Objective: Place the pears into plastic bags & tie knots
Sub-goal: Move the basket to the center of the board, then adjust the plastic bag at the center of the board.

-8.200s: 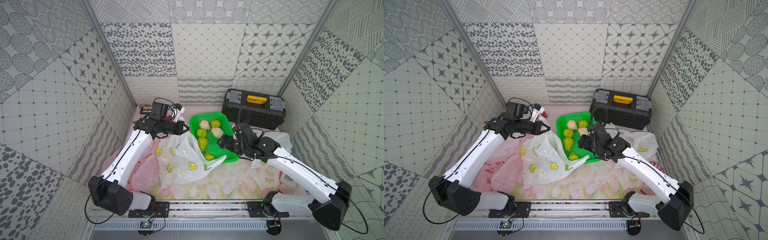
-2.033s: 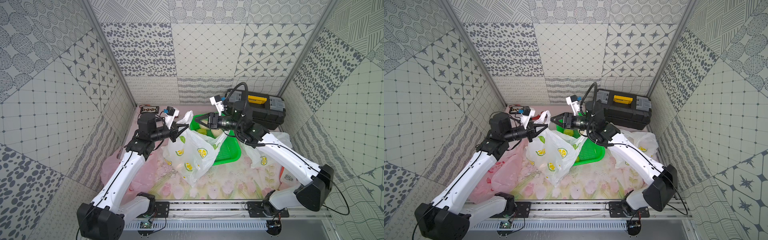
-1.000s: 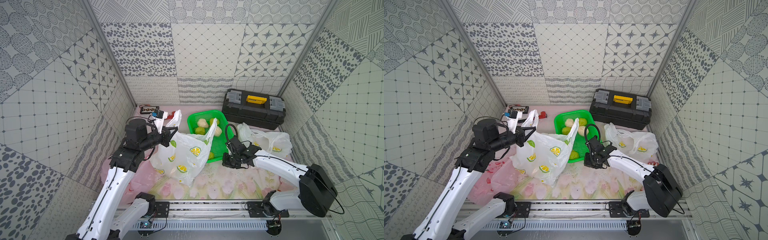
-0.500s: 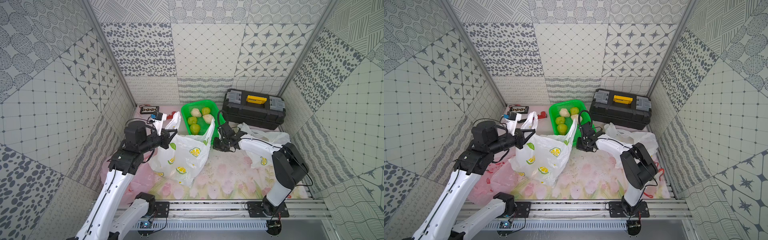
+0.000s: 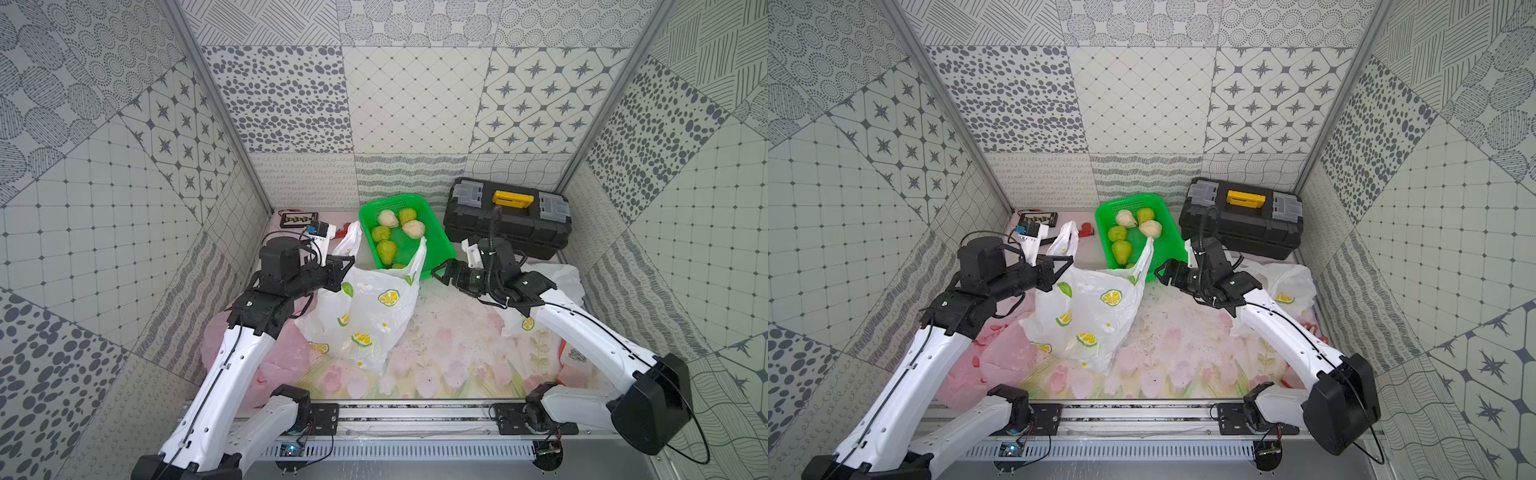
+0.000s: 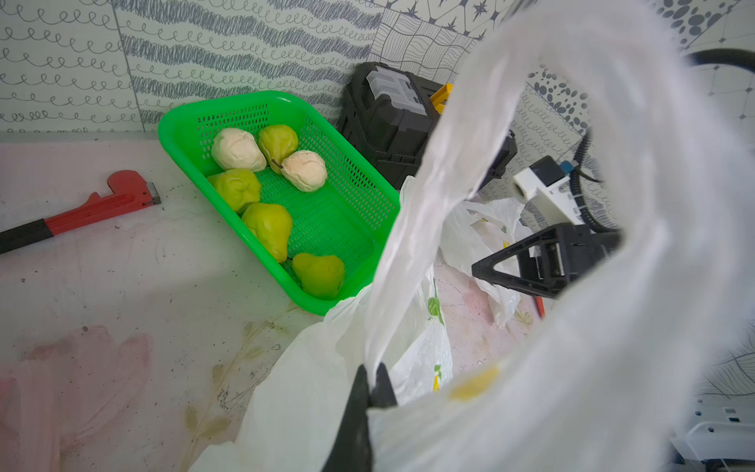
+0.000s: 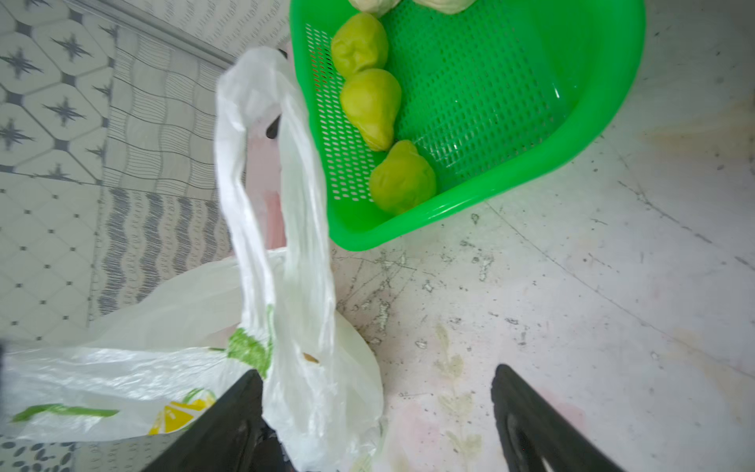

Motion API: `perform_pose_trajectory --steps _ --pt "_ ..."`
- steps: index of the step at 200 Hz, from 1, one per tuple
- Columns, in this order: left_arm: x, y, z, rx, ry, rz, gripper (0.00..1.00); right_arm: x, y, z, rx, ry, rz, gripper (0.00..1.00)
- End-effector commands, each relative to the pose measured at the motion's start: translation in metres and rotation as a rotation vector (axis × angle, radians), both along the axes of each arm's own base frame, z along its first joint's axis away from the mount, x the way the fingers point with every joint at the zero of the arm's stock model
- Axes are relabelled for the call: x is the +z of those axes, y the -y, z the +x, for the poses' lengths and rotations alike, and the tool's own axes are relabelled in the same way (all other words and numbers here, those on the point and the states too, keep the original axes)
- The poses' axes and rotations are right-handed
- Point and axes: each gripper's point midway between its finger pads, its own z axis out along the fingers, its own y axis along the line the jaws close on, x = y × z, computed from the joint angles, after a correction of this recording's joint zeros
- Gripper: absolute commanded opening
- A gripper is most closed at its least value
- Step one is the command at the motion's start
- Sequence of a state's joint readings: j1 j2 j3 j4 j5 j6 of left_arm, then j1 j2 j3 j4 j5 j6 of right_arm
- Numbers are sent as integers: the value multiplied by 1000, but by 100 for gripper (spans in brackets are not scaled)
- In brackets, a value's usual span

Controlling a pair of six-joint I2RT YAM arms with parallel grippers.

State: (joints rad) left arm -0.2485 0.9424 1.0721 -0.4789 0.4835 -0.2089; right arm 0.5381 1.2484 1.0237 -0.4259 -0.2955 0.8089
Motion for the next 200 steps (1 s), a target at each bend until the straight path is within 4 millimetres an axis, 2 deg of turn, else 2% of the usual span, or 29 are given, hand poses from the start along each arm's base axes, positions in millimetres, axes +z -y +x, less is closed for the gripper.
perform_pose_trajectory --steps 1,27,48,65,80,91,94,106,121,140,159,174,180,200 --pt "10 0 7 9 37 -13 0 8 -25 3 28 13 66 94" --pt "11 2 8 2 30 -22 0 10 -46 30 0 50 66 95" --pt "11 3 7 -1 24 -28 0 -1 -66 54 -27 54 66 93" --pt "10 3 7 5 18 -29 0 -10 -87 65 8 60 65 88" --pt "9 2 6 13 10 -31 0 -11 -101 68 57 79 56 70" --pt "9 -1 4 29 1 -26 0 -3 -103 67 81 105 60 46" --pt "9 -2 3 35 -3 -24 0 2 -102 66 86 117 58 38" --pt "12 -11 3 86 -2 -9 0 20 -98 62 108 171 43 22" --pt "18 -25 1 169 2 15 0 50 -87 50 139 237 5 11" --pt "33 -27 -9 197 48 -6 0 87 -72 30 189 299 -34 5" --pt "49 -19 -20 176 94 -72 0 112 -57 13 220 317 -64 3" --pt "53 -12 -24 170 82 -136 0 123 -46 6 224 311 -71 3" --pt "60 -8 -23 164 101 -173 0 126 -41 4 218 305 -70 3" --pt "60 7 -23 146 109 -226 0 128 -25 6 181 273 -77 3"
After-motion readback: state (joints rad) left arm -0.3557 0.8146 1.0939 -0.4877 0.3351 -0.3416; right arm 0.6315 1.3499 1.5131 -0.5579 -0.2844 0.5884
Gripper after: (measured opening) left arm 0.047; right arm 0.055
